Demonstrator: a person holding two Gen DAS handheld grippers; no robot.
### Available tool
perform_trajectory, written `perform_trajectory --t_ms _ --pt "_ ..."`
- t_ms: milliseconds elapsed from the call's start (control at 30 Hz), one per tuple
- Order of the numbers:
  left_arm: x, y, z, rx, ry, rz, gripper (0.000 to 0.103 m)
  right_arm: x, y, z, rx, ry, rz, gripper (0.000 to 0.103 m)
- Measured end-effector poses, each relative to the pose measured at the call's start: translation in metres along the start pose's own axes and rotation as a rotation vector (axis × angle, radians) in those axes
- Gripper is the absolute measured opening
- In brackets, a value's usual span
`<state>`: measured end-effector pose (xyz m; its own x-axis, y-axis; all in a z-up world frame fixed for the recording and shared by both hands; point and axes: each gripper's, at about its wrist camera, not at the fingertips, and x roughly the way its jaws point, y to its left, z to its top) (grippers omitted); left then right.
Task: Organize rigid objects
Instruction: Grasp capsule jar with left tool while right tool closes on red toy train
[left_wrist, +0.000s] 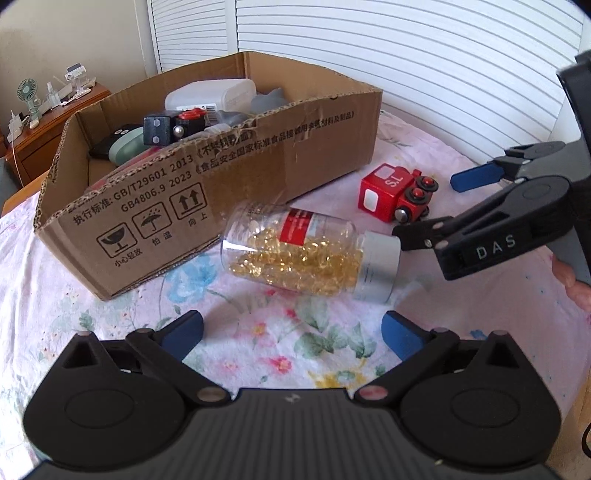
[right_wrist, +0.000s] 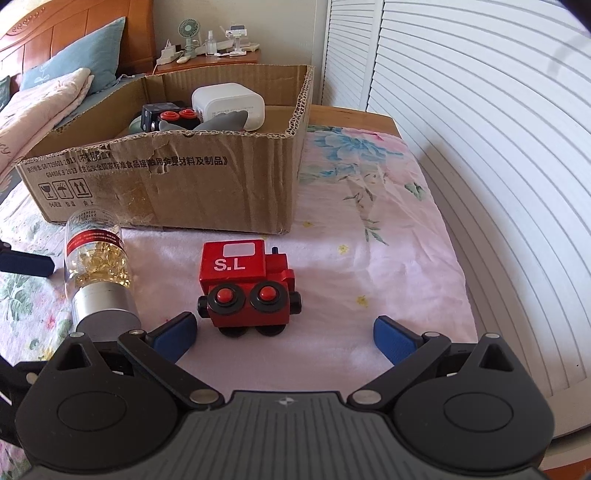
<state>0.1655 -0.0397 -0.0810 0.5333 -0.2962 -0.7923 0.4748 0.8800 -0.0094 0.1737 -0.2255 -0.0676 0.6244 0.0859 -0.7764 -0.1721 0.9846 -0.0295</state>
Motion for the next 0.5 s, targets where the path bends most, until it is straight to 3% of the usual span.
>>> perform_trajectory --t_ms 267,500 --pt "0.006 -0.007 0.011 0.075 -0.027 0.012 0.102 -0.004 -0.004 -0.006 -0.041 -0.016 0.029 0.103" --pt "0.007 -0.009 0.024 0.068 -0.056 -0.017 0.102 -0.005 -0.008 -0.008 -0.038 -0.018 0.024 0.103"
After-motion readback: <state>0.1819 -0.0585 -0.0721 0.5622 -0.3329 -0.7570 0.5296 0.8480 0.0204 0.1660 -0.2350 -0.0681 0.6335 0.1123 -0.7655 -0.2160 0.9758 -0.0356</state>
